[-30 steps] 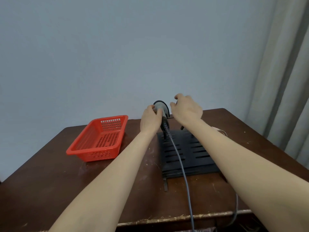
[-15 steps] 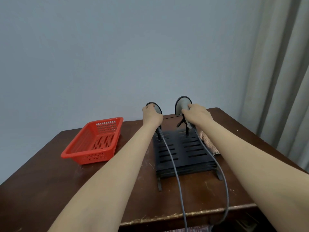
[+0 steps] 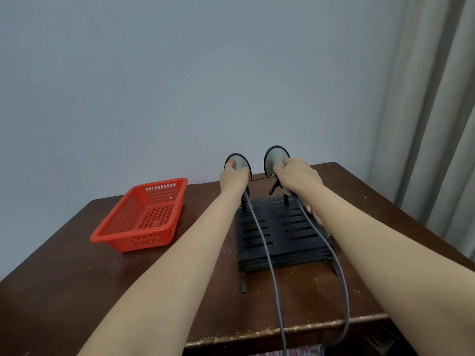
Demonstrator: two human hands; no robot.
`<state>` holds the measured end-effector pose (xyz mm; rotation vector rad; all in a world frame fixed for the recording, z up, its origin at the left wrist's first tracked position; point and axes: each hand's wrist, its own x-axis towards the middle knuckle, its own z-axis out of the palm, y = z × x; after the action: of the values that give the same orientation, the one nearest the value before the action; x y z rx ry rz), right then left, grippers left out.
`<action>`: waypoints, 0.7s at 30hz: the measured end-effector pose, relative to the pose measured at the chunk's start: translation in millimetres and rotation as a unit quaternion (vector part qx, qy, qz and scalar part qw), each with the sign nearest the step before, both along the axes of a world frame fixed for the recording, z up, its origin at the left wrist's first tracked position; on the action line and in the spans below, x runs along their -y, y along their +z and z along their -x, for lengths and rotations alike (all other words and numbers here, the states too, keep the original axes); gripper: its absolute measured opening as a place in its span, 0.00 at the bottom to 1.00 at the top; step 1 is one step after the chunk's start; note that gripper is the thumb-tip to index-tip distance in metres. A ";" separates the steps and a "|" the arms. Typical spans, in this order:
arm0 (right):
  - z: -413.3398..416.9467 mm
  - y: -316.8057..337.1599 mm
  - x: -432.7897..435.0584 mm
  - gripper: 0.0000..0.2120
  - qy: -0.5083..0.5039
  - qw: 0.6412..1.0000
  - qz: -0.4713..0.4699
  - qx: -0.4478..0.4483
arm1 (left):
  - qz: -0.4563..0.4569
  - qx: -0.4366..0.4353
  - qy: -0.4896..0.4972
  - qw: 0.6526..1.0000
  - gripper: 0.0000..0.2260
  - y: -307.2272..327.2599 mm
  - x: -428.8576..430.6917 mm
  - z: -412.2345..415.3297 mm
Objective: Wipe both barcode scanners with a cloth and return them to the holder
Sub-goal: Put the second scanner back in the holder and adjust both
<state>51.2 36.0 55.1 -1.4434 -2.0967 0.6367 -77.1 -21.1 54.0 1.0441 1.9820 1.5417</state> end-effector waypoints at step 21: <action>-14.0 -1.2 8.2 0.42 0.036 0.947 0.256 -0.190 | 0.056 0.236 0.003 0.970 0.29 -18.5 6.4 12.1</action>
<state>65.3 27.8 53.9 -1.3567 -1.7541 1.4478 -89.2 -27.5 35.5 0.5583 1.7113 1.4919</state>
